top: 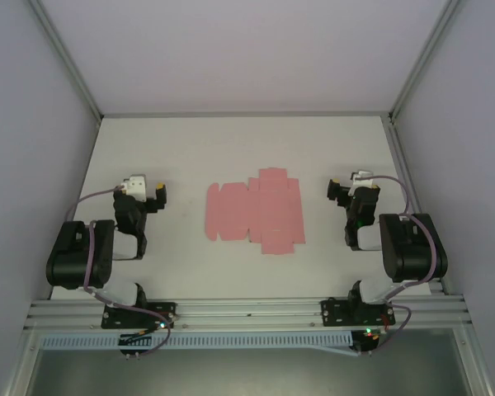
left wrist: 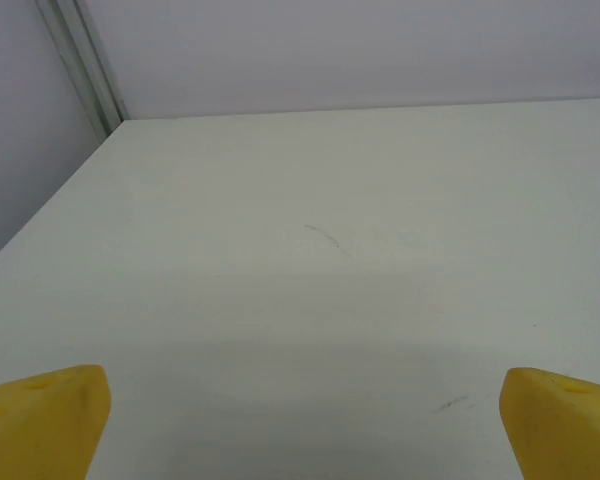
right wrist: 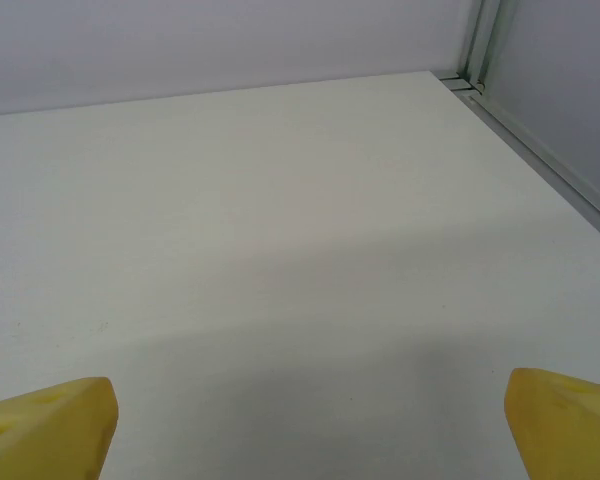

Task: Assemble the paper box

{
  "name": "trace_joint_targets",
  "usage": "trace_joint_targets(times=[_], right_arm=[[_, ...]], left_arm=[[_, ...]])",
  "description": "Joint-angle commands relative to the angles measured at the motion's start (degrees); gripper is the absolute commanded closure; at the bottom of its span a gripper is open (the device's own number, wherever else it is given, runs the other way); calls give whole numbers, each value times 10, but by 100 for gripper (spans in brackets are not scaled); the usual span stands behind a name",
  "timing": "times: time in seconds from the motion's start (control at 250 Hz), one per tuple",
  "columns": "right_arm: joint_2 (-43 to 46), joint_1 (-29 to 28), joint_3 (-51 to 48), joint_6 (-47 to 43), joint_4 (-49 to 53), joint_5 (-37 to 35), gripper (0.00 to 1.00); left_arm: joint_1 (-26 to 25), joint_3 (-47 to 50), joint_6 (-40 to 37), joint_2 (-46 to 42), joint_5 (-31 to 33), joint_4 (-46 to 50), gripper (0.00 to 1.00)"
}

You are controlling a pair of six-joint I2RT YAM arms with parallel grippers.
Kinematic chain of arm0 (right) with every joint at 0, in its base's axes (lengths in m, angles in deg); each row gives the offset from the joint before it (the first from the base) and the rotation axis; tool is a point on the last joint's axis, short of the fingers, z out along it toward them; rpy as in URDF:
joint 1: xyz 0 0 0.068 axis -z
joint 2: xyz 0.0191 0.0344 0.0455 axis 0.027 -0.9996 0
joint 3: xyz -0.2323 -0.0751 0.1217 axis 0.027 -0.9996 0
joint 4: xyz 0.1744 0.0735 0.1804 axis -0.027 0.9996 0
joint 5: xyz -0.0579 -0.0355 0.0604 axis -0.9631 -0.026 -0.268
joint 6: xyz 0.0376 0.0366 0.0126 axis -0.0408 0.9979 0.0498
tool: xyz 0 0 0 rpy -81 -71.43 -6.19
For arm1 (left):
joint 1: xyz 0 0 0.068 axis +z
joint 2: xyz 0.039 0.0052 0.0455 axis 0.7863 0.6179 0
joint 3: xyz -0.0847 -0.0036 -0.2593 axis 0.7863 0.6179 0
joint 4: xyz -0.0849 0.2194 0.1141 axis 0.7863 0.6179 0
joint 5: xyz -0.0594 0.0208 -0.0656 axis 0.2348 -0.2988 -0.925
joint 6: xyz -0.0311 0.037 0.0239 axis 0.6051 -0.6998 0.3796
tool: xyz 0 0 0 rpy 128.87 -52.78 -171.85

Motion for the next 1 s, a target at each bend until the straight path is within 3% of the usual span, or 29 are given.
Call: trace_joint_targets(times=[0.0, 0.835, 0.994], right_arm=[[5, 2, 3, 4, -5, 4, 0], [6, 1, 2, 4, -5, 2, 0], [10, 1, -13, 11, -32, -16, 0]], left_arm=[[-2, -8, -9, -2, -3, -21, 0], [0, -9, -9, 0, -5, -18, 0], [2, -31, -7, -23, 0, 40, 0]])
